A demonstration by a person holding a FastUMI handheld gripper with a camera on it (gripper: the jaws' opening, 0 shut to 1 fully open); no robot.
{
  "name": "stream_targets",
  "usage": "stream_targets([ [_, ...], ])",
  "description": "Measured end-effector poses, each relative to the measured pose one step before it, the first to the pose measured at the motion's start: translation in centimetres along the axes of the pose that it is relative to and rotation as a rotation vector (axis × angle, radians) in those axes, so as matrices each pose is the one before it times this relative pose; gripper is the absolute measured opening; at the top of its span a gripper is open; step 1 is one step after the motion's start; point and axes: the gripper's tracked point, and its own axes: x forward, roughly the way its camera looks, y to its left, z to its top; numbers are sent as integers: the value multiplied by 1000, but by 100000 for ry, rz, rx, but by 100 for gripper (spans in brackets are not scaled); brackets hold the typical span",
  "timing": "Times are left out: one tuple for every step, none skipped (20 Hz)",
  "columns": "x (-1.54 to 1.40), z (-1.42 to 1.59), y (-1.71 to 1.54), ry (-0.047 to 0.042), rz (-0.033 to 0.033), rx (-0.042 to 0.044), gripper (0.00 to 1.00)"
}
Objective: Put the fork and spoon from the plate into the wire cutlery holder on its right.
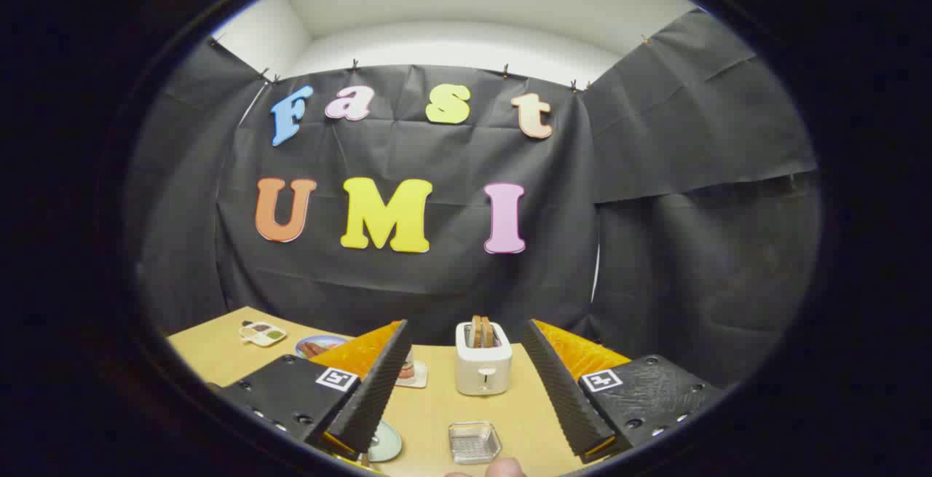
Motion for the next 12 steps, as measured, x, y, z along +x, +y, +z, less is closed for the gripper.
stream_targets([
  [-27, 65, -79, -100, -282, 219, 95],
  [-66, 116, -16, -83, -265, 3, 95],
  [7, -50, 76, -85, 117, 101, 95],
  [-28, 149, 61, -63, 210, -158, 95],
  [30, 38, 88, -59, 202, -267, 95],
  [-35, 16, 117, 312, 443, -352, 95],
  [77, -143, 78, 691, 256, -499, 95],
  [-8, 15, 167, 444, 519, 43, 95],
  [-84, 98, 256, 204, 465, 603, 95],
  [46, 101, 279, 229, 638, 659, 95],
  [-19, -47, 295, 181, 521, 1, 95],
  [-71, 78, 183, -266, 459, -340, 95],
])
